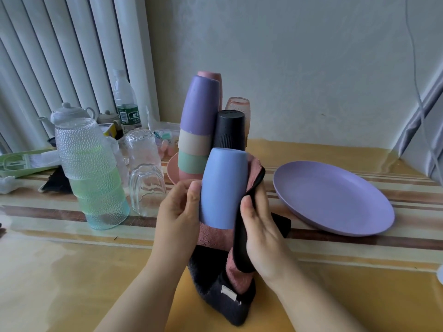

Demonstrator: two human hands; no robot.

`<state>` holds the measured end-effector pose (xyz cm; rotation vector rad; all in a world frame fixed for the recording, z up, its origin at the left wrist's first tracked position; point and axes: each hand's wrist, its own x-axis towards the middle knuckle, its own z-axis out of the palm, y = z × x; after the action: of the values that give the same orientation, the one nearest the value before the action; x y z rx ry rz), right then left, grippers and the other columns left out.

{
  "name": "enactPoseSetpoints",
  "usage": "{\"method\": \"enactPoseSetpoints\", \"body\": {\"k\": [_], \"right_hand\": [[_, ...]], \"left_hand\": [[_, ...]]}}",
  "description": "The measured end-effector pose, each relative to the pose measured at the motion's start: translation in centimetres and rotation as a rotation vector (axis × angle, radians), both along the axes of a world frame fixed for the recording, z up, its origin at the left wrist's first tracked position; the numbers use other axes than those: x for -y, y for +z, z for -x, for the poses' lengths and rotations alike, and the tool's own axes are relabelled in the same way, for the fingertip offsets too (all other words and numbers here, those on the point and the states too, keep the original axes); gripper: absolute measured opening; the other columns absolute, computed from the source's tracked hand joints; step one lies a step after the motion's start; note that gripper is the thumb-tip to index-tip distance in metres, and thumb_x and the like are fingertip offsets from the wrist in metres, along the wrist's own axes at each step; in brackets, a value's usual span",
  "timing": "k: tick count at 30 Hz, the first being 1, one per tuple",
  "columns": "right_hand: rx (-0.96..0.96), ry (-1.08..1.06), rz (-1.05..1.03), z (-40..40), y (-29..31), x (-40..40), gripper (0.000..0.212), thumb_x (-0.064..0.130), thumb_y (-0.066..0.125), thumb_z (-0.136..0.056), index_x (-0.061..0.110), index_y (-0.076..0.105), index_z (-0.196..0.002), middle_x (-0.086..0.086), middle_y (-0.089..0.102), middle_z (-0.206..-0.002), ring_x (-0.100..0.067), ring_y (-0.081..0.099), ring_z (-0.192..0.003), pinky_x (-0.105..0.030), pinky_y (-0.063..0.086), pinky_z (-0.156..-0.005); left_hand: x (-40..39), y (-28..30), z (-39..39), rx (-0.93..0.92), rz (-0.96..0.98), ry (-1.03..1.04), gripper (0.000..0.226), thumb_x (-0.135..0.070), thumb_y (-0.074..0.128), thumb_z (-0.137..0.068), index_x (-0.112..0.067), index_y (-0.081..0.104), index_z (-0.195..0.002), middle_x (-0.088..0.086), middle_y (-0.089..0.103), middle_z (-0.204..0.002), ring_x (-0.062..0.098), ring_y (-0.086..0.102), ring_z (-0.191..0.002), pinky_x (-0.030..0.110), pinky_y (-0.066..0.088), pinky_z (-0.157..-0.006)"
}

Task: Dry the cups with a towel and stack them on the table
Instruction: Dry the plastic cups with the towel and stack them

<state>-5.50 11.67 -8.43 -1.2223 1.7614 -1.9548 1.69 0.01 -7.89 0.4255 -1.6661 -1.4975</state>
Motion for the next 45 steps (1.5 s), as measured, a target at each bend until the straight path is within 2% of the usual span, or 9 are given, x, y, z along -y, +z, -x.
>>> {"method": "enactPoseSetpoints", "body": {"k": [5, 10, 15, 20, 23, 31, 36, 41, 45], "right_hand": [[-0.219, -0.078, -0.031, -0.7, -0.7, 1.2, 0.054, 0.045, 0.031, -0.097, 0.034, 0.013, -0.146, 0.018, 0.015, -0.155, 0.001, 0.012, -0.143, -0.020, 0.015, -0.116], [-0.260, -0.162, -0.011, -0.4, -0.3, 0.9, 0.053, 0.055, 0.027, -0.094, 0.037, 0.018, -0.144, 0.010, 0.016, -0.156, -0.003, 0.013, -0.144, -0.021, 0.016, -0.116], [-0.079, -0.131, 0.056, 0.9, 1.0, -0.6, 0.043, 0.038, 0.033, -0.095, 0.039, 0.031, -0.139, 0.018, 0.036, -0.148, 0.007, 0.029, -0.135, -0.019, 0.024, -0.113], [0.217, -0.023, 0.036, 1.8, 0.2, -0.7, 0.086, 0.079, 0.048, -0.075, 0.028, 0.038, -0.143, 0.009, 0.040, -0.148, -0.010, 0.032, -0.140, -0.046, 0.022, -0.117], [0.273, 0.051, 0.065, 1.5, 0.0, -0.6, 0.092, 0.080, 0.051, -0.072, 0.027, 0.034, -0.145, 0.004, 0.037, -0.151, -0.017, 0.030, -0.141, -0.050, 0.021, -0.116], [0.137, 0.059, 0.040, -0.3, 0.4, -0.1, 0.054, 0.044, 0.033, -0.095, 0.039, 0.019, -0.147, 0.024, 0.027, -0.151, 0.004, 0.024, -0.139, -0.036, 0.021, -0.118], [0.028, 0.050, 0.022, -0.5, 0.5, 0.0, 0.044, 0.035, 0.033, -0.095, 0.054, 0.020, -0.133, 0.043, 0.022, -0.143, 0.015, 0.015, -0.137, -0.019, 0.016, -0.116], [-0.073, -0.065, -0.015, -0.6, -0.3, 0.7, 0.048, 0.045, 0.036, -0.092, 0.050, 0.019, -0.137, 0.028, 0.021, -0.151, 0.008, 0.015, -0.140, -0.028, 0.016, -0.119], [-0.201, -0.137, -0.081, -1.0, -0.9, 1.3, 0.050, 0.045, 0.035, -0.091, 0.046, 0.017, -0.137, 0.018, 0.013, -0.155, 0.007, 0.009, -0.141, -0.015, 0.012, -0.116]], "left_hand": [[-0.8, -0.5, -0.2, 0.151, 0.071, -0.068, 0.055, -0.073, 0.051, -0.064, -0.032, 0.057, -0.100, -0.018, 0.064, -0.081, -0.008, 0.059, -0.073, 0.007, 0.042, -0.060], [-0.5, -0.6, -0.2, 0.232, 0.076, -0.263, 0.062, -0.071, 0.055, -0.065, -0.025, 0.061, -0.107, -0.002, 0.071, -0.096, 0.007, 0.066, -0.088, 0.021, 0.054, -0.074], [-0.9, 0.0, -0.7, 0.286, 0.072, -0.508, 0.048, -0.048, 0.061, -0.080, -0.026, 0.057, -0.122, -0.010, 0.071, -0.110, 0.006, 0.067, -0.101, 0.021, 0.053, -0.080], [-1.0, 0.6, -1.4, 0.252, -0.112, -0.620, 0.028, -0.044, 0.058, -0.079, -0.034, 0.072, -0.100, -0.008, 0.075, -0.102, 0.008, 0.070, -0.094, 0.020, 0.054, -0.076], [-0.8, 0.6, -1.4, 0.214, -0.246, -0.645, 0.029, -0.053, 0.062, -0.067, -0.042, 0.076, -0.090, -0.005, 0.076, -0.097, 0.009, 0.071, -0.088, 0.022, 0.055, -0.072], [-0.6, 0.2, -0.3, 0.036, -0.541, -0.508, 0.065, -0.053, 0.067, -0.070, -0.016, 0.060, -0.124, 0.009, 0.071, -0.115, 0.018, 0.069, -0.101, 0.030, 0.058, -0.080], [0.1, 0.0, 0.1, 0.032, -0.310, -0.165, 0.060, -0.070, 0.065, -0.059, -0.025, 0.056, -0.098, 0.007, 0.065, -0.101, 0.018, 0.062, -0.094, 0.050, 0.046, -0.094], [-0.2, 0.1, -0.2, 0.045, -0.031, 0.004, 0.034, -0.059, 0.051, -0.089, -0.027, 0.063, -0.085, -0.015, 0.067, -0.077, 0.002, 0.059, -0.074, 0.025, 0.046, -0.071], [-0.4, 0.1, -0.3, 0.161, 0.048, -0.109, 0.040, -0.062, 0.058, -0.073, -0.040, 0.053, -0.105, -0.036, 0.062, -0.091, -0.014, 0.059, -0.087, 0.007, 0.044, -0.069]]}}
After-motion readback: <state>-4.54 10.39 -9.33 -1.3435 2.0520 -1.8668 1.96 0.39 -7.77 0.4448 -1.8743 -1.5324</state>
